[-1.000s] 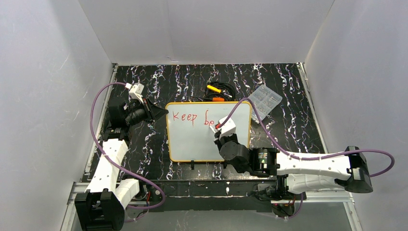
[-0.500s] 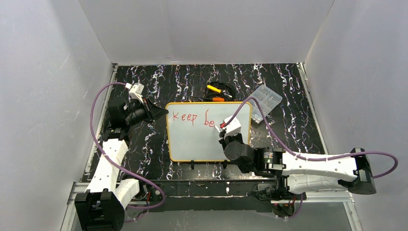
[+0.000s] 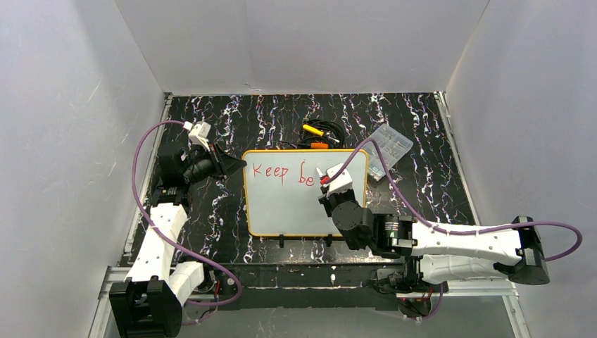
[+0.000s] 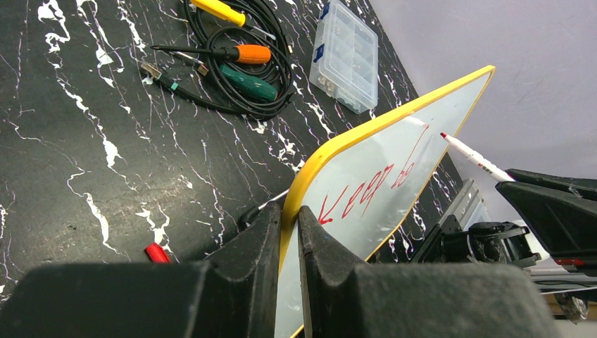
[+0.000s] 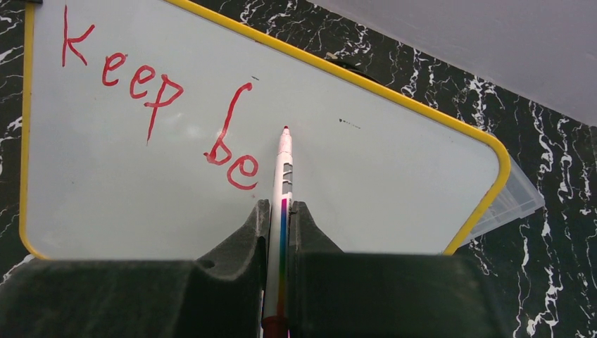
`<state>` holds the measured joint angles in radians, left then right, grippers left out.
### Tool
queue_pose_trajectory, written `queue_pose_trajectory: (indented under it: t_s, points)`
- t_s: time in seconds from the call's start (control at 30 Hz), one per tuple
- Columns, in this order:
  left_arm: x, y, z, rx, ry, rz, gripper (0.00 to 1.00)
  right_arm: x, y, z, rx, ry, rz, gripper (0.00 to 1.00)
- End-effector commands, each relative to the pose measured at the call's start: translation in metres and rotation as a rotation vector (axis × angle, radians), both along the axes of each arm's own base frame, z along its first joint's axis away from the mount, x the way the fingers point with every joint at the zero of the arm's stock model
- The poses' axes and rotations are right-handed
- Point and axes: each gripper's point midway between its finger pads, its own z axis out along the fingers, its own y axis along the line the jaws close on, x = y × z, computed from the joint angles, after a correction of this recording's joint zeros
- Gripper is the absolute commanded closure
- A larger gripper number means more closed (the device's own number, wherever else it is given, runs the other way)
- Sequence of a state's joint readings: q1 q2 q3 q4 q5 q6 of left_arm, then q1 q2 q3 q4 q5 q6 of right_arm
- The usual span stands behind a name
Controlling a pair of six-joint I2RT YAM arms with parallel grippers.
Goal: Write a sentence on the whiteboard
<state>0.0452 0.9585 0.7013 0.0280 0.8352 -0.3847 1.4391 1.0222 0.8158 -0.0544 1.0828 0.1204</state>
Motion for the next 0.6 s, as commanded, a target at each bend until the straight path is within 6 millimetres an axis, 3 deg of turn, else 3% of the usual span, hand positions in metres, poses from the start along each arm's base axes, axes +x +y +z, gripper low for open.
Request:
queue_pose_trajectory:
  t_s: [0.0,0.57]
  points:
    - [-0.006,-0.007,0.008,-0.011,-0.014,-0.044,1.0,0.008,0.001,0.029,0.062,-0.048,-0.046,0.99]
    - [-0.007,-0.007,0.01,-0.012,-0.022,-0.044,0.99,-0.003,-0.002,-0.013,0.027,0.083,-0.021,0.99]
